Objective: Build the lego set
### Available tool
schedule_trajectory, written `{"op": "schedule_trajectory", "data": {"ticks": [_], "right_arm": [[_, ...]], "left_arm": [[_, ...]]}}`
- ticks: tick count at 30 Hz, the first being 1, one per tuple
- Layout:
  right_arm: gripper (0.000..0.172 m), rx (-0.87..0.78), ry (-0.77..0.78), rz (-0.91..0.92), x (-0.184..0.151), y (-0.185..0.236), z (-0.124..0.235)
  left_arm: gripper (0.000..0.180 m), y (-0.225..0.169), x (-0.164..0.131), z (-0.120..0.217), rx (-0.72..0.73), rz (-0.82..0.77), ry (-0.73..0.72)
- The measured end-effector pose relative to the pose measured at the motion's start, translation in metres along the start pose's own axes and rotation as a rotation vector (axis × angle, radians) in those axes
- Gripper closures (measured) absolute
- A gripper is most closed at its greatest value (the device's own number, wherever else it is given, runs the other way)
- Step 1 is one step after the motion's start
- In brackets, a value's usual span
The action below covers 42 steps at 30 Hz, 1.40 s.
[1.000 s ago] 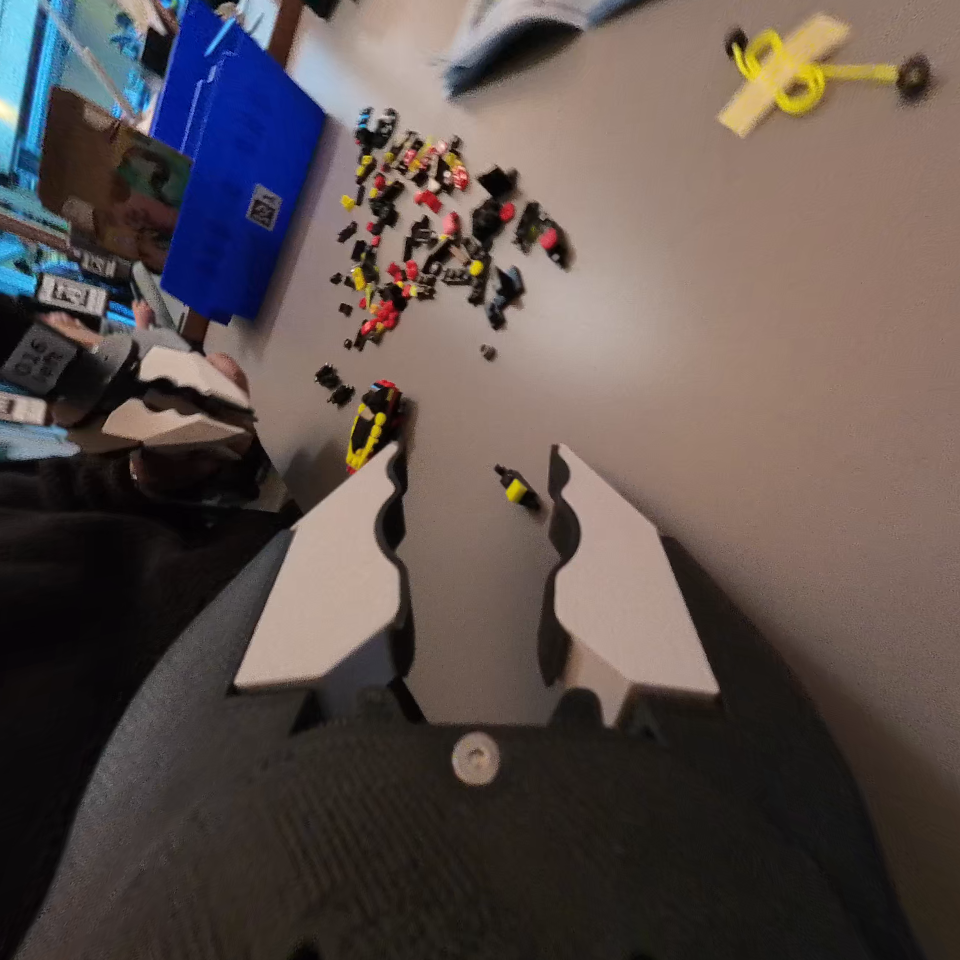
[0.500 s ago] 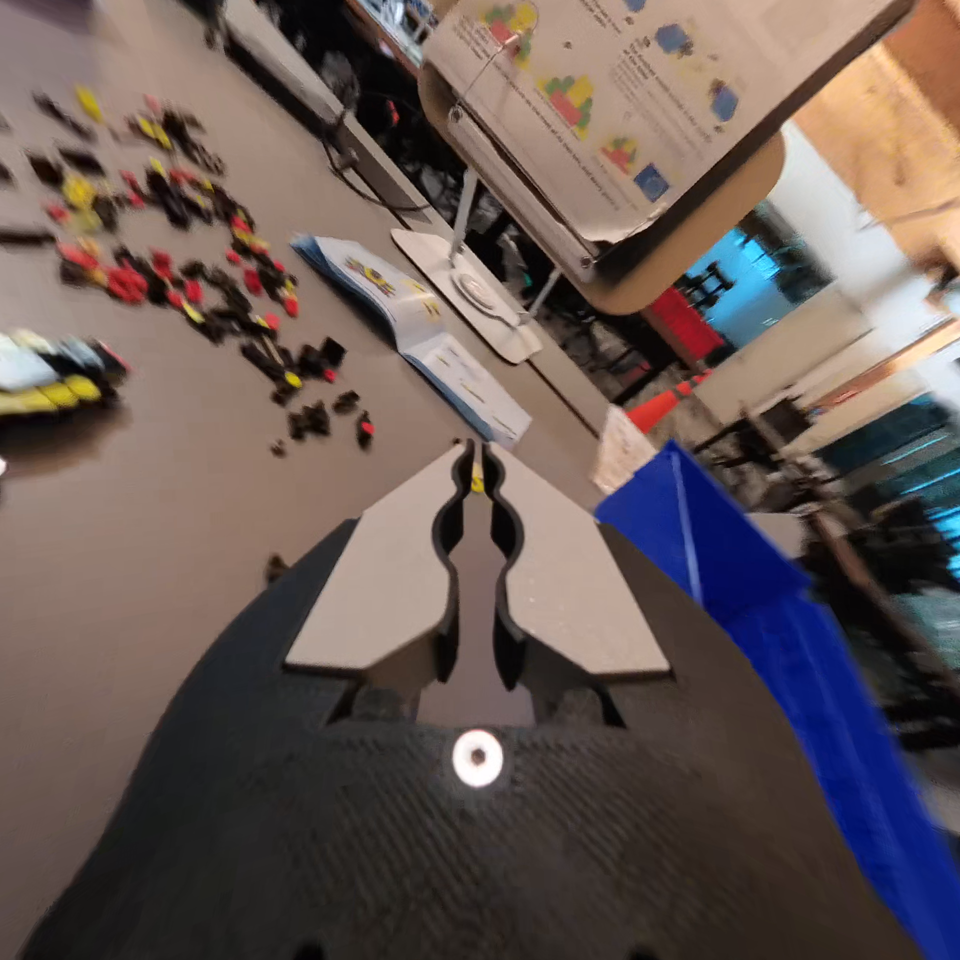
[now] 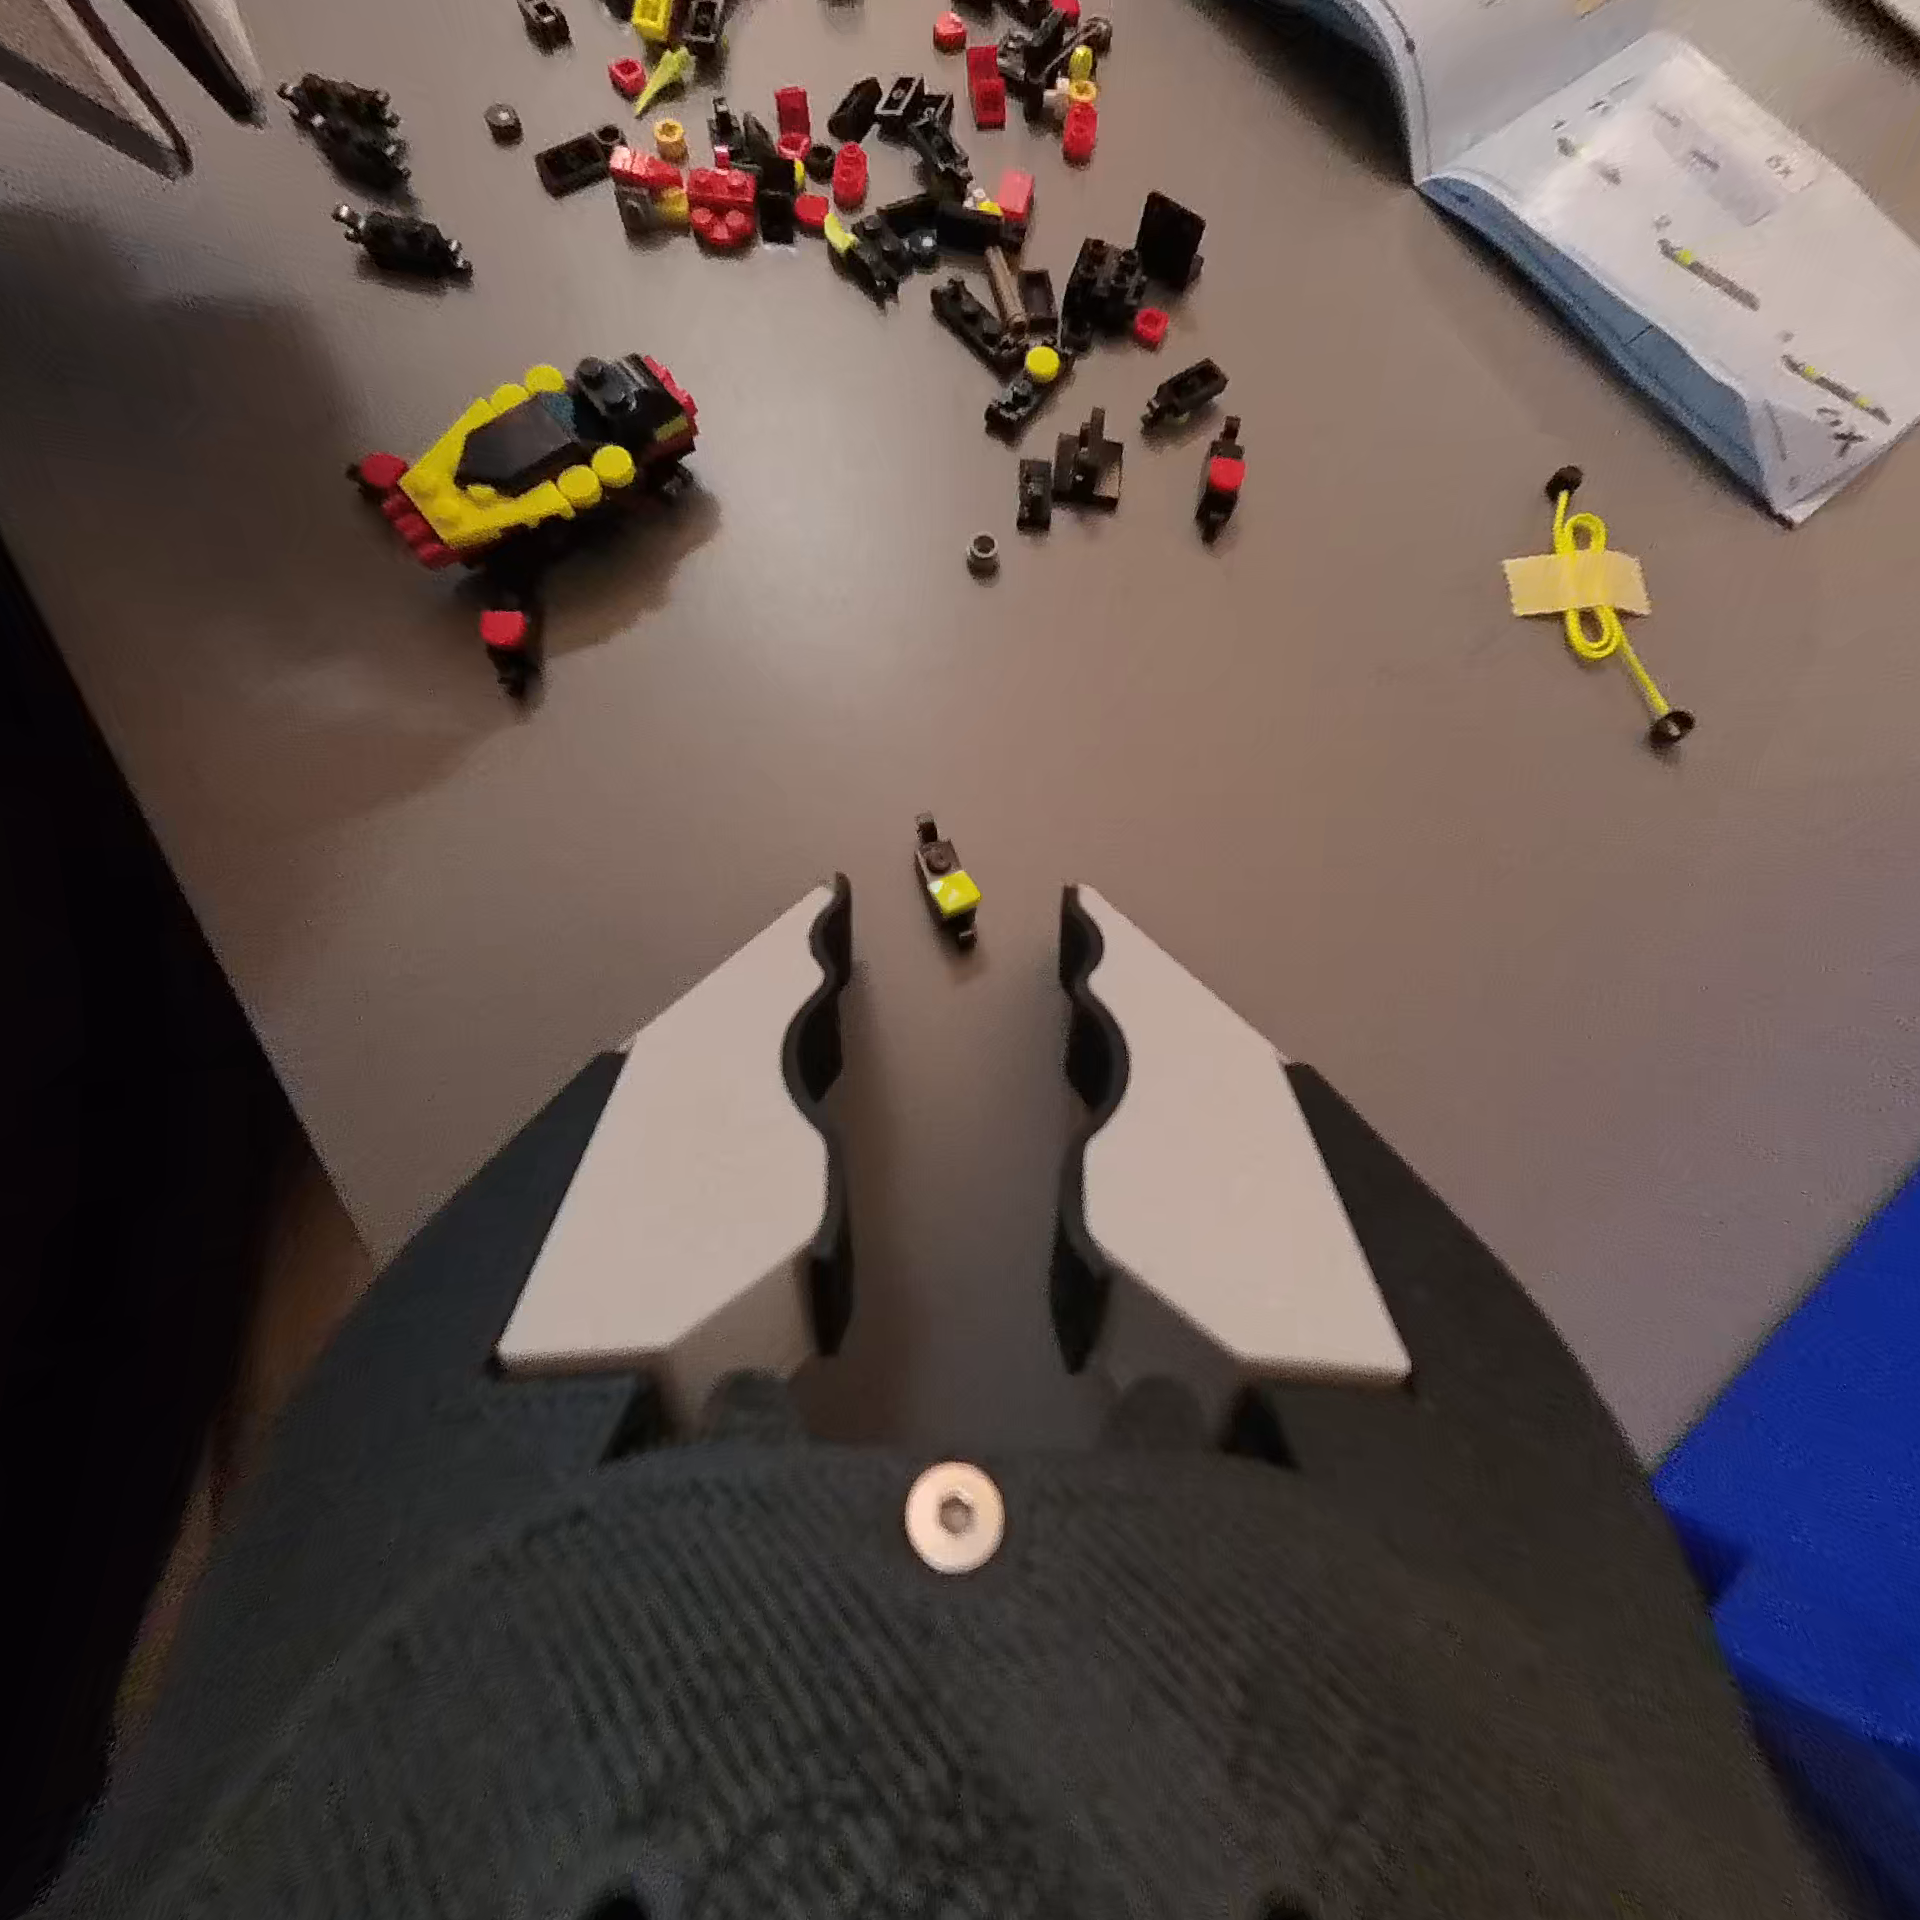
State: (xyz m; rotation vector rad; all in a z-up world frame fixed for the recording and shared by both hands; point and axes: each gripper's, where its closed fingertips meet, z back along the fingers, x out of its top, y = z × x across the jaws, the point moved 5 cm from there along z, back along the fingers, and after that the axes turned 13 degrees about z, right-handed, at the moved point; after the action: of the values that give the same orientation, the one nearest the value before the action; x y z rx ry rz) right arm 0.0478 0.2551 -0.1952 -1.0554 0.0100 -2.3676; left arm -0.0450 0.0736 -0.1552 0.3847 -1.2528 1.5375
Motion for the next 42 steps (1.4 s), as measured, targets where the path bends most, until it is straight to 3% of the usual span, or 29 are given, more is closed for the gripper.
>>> {"op": "schedule_trajectory", "data": {"ticks": [5,9,12,19,24,28,42], "right_arm": [[0.138,0.0,0.012,-0.017,0.001,-0.002,-0.004],[0.163,0.005,0.021,0.002,0.002,0.001,-0.006],[0.164,0.032,-0.006,0.023,0.01,0.009,-0.005],[0.165,0.14,-0.419,-0.045,0.09,0.04,0.016],[0.165,0.273,-0.571,-0.166,0.118,0.063,0.018],[0.166,0.304,-0.615,-0.188,0.126,0.069,0.02],[0.166,0.441,-0.671,-0.313,0.127,0.07,0.022]], "left_arm": [[0.175,-0.001,-0.002,-0.002,-0.013,0.009,0.018],[0.174,-0.002,-0.003,-0.002,-0.019,0.004,0.025],[0.173,-0.006,-0.004,-0.003,-0.041,-0.005,0.034],[0.159,-0.013,-0.007,-0.006,-0.144,0.08,0.052],[0.16,-0.024,0.008,0.002,-0.31,0.199,-0.056],[0.177,-0.027,0.016,0.009,-0.388,0.259,-0.106],[0.174,-0.033,0.021,0.014,-0.494,0.285,-0.132]]}}
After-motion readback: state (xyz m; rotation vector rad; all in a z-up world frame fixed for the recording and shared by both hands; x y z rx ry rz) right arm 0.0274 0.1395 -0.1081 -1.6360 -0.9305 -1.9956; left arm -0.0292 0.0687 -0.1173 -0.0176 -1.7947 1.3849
